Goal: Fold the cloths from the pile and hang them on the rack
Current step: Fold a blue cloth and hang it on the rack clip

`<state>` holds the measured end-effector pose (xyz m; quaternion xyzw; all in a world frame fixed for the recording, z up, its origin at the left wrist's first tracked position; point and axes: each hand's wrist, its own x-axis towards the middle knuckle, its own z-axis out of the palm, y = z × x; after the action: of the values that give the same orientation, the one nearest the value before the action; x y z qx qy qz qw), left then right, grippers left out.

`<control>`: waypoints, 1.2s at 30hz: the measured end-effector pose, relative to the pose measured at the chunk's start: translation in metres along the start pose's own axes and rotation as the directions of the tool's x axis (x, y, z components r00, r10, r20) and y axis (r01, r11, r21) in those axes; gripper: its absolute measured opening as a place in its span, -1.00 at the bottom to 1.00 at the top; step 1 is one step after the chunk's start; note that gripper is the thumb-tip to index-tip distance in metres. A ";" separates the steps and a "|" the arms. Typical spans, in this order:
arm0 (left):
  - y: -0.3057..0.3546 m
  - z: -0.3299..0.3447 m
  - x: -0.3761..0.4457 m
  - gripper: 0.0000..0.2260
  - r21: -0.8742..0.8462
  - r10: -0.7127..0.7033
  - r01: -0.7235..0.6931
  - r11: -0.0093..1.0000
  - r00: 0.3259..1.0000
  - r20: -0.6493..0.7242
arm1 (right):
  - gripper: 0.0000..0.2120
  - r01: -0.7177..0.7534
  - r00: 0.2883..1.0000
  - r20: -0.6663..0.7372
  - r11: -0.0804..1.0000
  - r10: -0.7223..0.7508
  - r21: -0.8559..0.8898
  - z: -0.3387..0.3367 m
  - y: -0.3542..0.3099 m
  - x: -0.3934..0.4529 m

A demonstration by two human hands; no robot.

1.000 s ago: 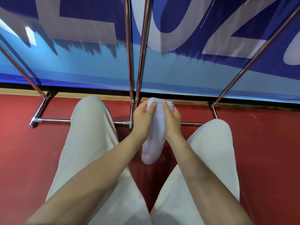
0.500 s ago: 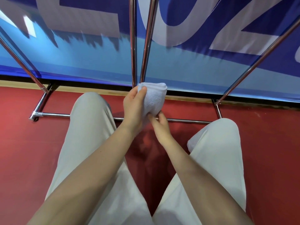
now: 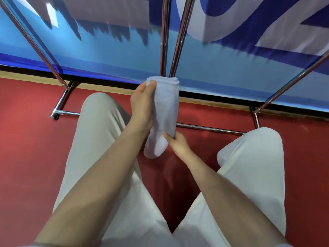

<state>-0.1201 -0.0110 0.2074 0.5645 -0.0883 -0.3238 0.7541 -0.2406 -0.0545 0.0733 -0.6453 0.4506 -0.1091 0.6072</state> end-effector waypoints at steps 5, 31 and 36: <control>0.009 -0.010 0.019 -0.88 -0.167 -0.029 -0.001 0.986 0.984 -0.175 | -0.80 -0.035 0.998 -0.052 0.975 0.048 0.220 -0.015 -0.013 -0.007; 0.041 0.037 0.010 -0.84 -0.078 0.035 -0.038 0.996 0.999 -0.028 | -0.72 0.221 0.931 -0.239 0.948 -0.275 -0.230 -0.166 -0.122 -0.073; 0.075 0.120 0.021 -0.71 0.061 0.101 -0.108 0.992 0.988 0.118 | -0.56 0.180 0.884 -0.397 0.963 -0.248 -0.201 -0.239 -0.191 -0.078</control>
<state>-0.1347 -0.1070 0.3128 0.5645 -0.1718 -0.3127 0.7444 -0.3643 -0.1898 0.3304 -0.6989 0.5033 -0.2748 0.4274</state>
